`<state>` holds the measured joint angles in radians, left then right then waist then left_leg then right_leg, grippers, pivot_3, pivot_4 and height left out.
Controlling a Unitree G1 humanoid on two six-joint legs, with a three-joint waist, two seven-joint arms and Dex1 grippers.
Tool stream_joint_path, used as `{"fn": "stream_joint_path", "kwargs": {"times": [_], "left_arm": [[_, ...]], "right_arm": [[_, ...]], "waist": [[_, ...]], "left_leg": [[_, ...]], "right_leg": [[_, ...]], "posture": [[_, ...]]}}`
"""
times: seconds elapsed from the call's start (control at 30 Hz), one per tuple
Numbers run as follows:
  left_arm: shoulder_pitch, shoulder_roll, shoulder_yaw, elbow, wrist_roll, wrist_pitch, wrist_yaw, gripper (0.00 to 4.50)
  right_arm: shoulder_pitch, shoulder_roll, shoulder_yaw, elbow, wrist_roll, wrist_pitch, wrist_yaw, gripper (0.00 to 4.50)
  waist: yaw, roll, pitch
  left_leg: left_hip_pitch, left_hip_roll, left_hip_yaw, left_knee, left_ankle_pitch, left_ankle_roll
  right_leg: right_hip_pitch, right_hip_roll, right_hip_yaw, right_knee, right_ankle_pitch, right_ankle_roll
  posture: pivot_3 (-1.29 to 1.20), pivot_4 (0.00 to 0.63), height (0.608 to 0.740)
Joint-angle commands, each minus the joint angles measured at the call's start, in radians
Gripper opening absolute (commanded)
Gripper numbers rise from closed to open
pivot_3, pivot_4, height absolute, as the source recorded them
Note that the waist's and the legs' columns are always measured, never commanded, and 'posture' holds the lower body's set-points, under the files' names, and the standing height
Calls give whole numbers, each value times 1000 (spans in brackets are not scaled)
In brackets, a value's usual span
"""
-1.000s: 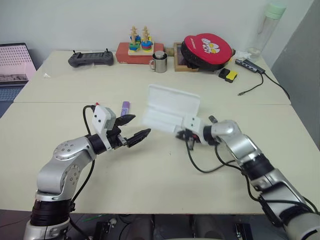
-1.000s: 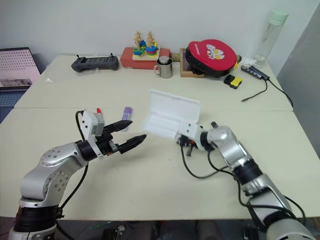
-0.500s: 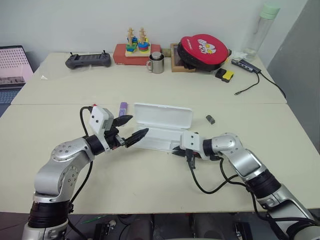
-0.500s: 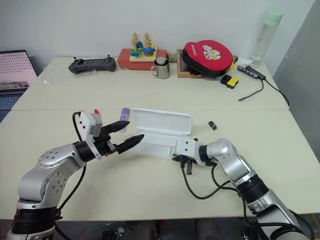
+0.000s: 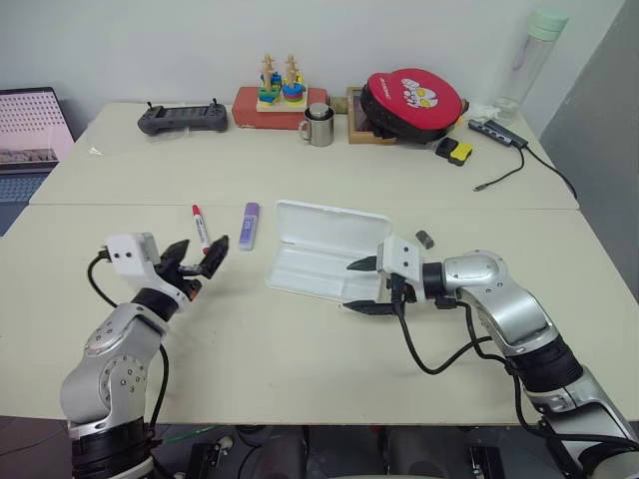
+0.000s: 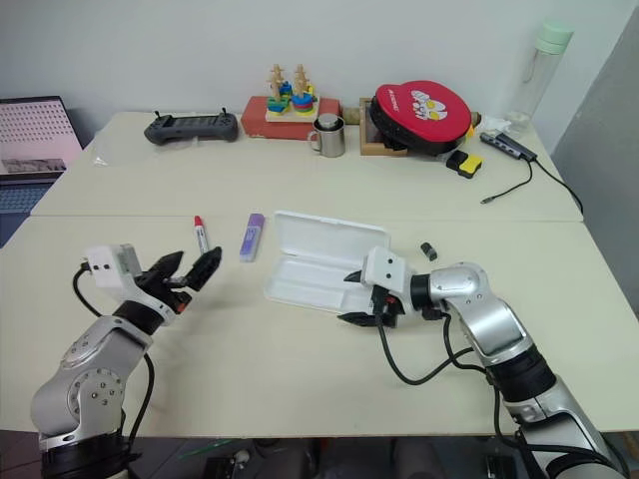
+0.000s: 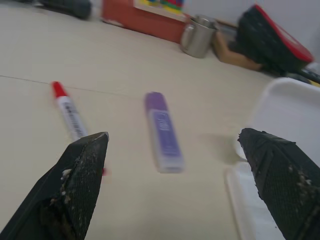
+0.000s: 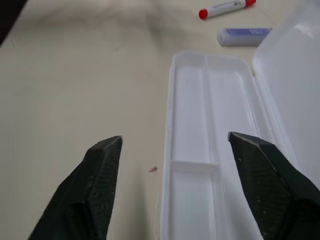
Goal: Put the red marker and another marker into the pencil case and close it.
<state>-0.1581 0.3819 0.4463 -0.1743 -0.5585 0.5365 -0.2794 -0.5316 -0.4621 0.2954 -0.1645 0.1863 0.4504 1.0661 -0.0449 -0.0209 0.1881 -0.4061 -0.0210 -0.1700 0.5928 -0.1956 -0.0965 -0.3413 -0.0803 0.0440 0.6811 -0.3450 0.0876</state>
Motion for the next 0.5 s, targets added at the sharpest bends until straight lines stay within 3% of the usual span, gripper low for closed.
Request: {"fn": "stream_joint_path", "kwargs": {"times": [0.03,0.2,0.5], "left_arm": [[-36,1,-22,66,82,-44,63,4500],[-160,-26,-126,243,195,-45,130,4500],[-277,-40,-97,463,228,-49,210,4500]], "right_arm": [[-39,42,-54,-97,99,60,-26,4414],[-73,123,-79,-151,166,130,-108,4414],[-88,139,-96,-176,187,167,-192,4414]], "waist": [[-1,0,0],[6,0,0],[8,-1,-1]], "left_leg": [[0,0,0,0,0,0],[0,0,-1,0,0,0],[-1,0,-1,0,0,0]], "right_leg": [[0,0,0,0,0,0],[-1,0,-1,1,0,0],[-1,0,-1,1,1,1]], "posture": [[0,150,740],[0,150,740],[0,150,740]]}}
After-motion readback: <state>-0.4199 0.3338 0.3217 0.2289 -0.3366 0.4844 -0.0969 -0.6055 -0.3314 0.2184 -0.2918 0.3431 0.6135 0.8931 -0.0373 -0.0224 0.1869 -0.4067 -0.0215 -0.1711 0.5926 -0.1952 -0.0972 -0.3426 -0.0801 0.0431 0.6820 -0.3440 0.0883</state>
